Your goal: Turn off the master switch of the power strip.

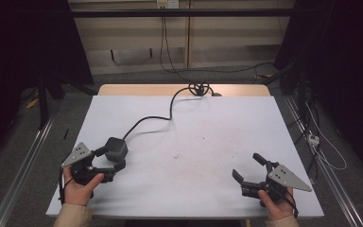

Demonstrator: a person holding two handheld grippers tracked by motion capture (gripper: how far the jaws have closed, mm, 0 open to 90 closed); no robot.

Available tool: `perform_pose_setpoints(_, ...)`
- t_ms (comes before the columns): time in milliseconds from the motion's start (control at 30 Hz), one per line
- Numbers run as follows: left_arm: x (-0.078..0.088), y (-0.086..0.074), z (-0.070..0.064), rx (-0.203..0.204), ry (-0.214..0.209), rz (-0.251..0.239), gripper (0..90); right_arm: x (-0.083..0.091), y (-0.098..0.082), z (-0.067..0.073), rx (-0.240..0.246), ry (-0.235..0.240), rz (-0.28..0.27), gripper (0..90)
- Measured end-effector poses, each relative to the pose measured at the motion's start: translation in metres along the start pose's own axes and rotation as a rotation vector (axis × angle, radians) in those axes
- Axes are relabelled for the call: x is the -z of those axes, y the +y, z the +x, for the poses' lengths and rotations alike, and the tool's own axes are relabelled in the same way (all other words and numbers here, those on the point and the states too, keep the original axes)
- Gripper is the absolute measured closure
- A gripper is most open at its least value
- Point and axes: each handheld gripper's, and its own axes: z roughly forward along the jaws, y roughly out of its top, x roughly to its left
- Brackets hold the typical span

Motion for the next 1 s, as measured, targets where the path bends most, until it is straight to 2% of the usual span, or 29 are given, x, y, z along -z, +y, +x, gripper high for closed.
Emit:
perform_pose_setpoints(567, 0.006, -0.007, -0.007, -0.014, -0.045, 0.003, 5.8, 0.000, 0.000, 0.000, 0.004, 0.002, 0.001, 4.7)
perform_pose_setpoints(1000, 0.007, -0.018, -0.011, -0.038, -0.071, 0.036, 5.8, 0.000, 0.000, 0.001, 0.004, 0.005, 0.001, 4.7)
